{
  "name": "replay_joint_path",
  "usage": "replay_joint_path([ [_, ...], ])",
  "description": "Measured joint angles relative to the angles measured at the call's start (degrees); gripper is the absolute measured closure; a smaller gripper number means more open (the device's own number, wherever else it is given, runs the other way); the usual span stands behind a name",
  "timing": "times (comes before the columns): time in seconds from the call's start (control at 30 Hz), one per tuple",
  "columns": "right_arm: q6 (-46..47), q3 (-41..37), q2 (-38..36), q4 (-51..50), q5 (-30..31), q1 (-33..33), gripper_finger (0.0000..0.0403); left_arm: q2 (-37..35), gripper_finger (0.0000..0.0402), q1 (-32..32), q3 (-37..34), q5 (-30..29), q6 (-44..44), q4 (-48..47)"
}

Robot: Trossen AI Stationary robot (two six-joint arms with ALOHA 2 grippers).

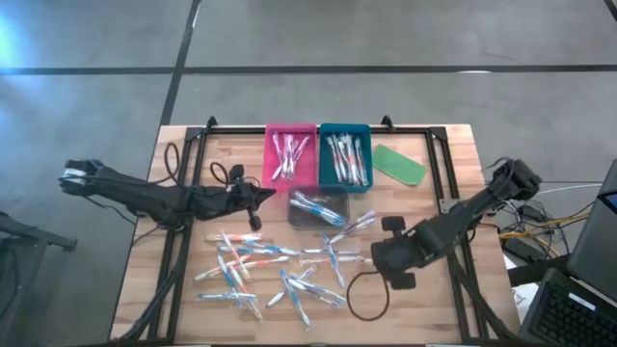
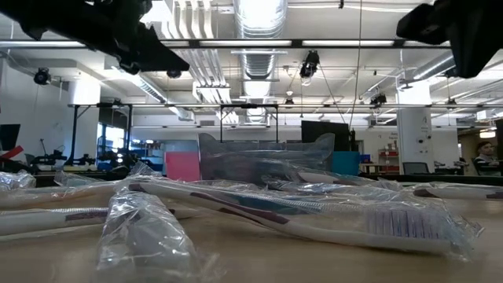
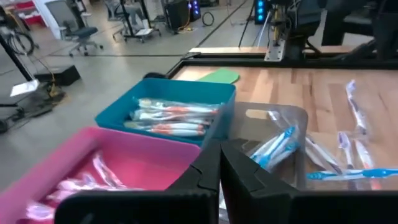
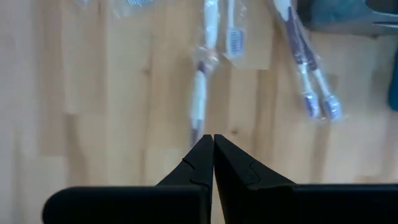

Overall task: Pick & Place Toothbrushes
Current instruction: Put the purple toothbrush into the pink bin

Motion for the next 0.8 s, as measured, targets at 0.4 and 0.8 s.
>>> replay_joint_path([
  [0.4, 13.4, -3.5, 1.8, 1.3, 0.8, 1.8, 0.036, 1.6, 0.0385, -5.7, -5.3, 4.4, -6.5, 6.1],
  [0.8, 18.8, -12.8, 1.7, 10.3, 1.1, 1.7, 0.0256, 2.8, 0.0385, -5.6, -8.2, 5.9, -13.2, 6.7],
])
